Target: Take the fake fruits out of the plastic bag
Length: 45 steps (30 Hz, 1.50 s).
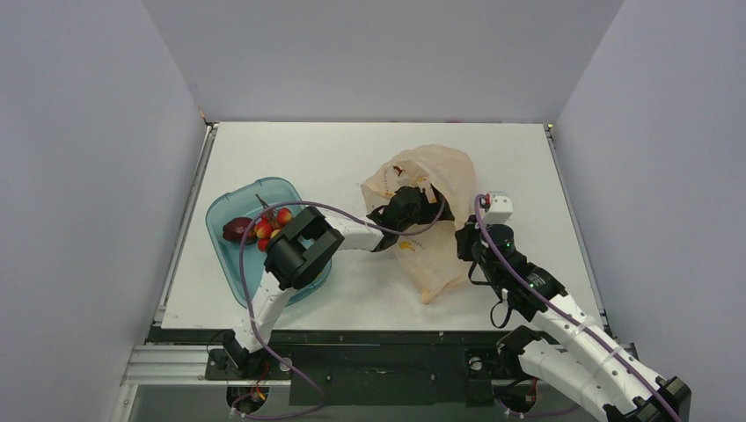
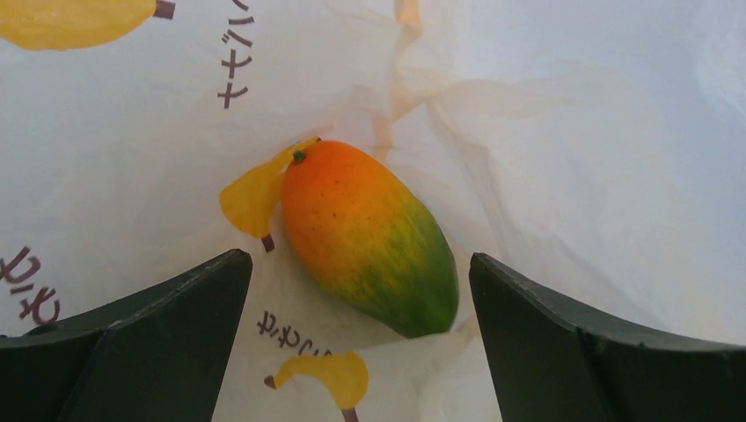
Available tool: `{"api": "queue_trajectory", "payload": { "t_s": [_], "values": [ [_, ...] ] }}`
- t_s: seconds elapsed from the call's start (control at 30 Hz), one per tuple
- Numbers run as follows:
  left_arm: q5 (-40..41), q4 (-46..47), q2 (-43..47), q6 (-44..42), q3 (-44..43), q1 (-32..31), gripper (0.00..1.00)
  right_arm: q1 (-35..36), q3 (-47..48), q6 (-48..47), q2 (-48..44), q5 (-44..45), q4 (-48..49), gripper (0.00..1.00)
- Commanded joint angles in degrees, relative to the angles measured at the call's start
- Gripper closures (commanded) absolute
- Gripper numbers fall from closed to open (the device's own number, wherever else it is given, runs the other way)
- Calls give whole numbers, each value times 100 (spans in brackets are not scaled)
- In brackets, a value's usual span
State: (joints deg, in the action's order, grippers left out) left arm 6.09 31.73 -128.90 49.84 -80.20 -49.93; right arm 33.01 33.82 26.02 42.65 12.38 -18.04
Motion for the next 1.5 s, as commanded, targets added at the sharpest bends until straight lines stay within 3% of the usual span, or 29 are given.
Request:
{"api": "queue_trajectory", "payload": {
  "t_s": [0.0, 0.17, 0.47, 0.9, 1.07, 1.47],
  "values": [
    [530, -242, -307, 59, -701, -81, 4, -30, 258, -127, 71, -192, 130, 100],
    [758, -572, -783, 30, -1264, -209, 5, -32, 303, -208, 96, -264, 124, 100],
    [1093, -811, -1078, -66, -1453, -402, 19, -40, 321, -275, -40, -274, 96, 100],
    [342, -135, -502, -152, -1094, -148, 82, -41, 280, -336, -233, -151, 76, 100],
    [177, -112, 33, -327, -756, -54, 97, -40, 233, -302, -317, 29, 92, 100],
    [-341, -564, 1871, -571, 720, -52, 100, -52, -214, 42, -165, 843, 522, 100]
  ]
}}
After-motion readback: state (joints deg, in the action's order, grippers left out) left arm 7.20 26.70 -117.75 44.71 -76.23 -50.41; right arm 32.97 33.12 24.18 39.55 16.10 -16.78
